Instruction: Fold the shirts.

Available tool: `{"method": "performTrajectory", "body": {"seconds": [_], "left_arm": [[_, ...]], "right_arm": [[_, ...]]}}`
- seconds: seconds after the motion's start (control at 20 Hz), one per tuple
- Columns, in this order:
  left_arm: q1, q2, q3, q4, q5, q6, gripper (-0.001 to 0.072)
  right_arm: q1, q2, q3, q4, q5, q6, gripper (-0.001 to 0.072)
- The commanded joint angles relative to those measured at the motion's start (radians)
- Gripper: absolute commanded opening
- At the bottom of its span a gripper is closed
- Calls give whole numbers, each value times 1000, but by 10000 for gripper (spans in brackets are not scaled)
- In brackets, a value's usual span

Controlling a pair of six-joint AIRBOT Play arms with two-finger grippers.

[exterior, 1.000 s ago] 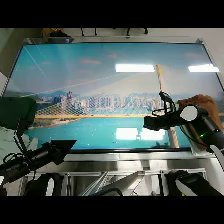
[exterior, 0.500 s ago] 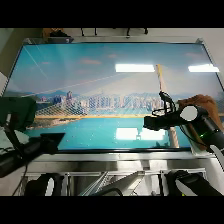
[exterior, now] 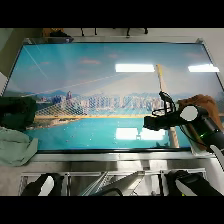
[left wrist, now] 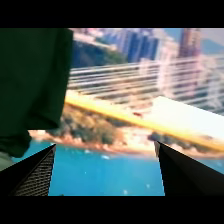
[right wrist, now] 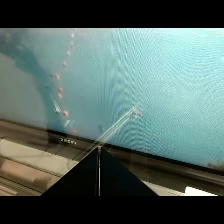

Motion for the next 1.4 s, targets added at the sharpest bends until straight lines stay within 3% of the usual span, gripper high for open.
{"method": "performTrajectory", "body": {"seconds": [0.0,0.25,0.5,0.55,0.6,0.65,0.95,1.2,1.35], "left_arm": [[108,-352,89,55,84,5,704],[119,-747,265,66,102,33,704],[114,-888,452,144,66,13,685],[114,-904,475,153,40,11,434],[114,-914,491,158,0,12,49],[110,-913,500,156,-28,22,13],[-37,-720,657,144,-152,22,12],[-275,-481,893,-87,-279,21,13],[-445,-374,850,-166,-295,-9,13]], "right_arm": [[1,0,0,0,0,0,19],[0,0,0,-3,-26,0,20],[0,0,0,0,-26,0,20],[0,0,0,0,-26,0,20],[0,0,0,-1,-27,0,19],[0,0,0,-3,-27,0,20],[0,0,0,-3,-27,0,19],[0,0,0,-3,-29,0,20],[0,0,0,-2,-30,0,19]]}}
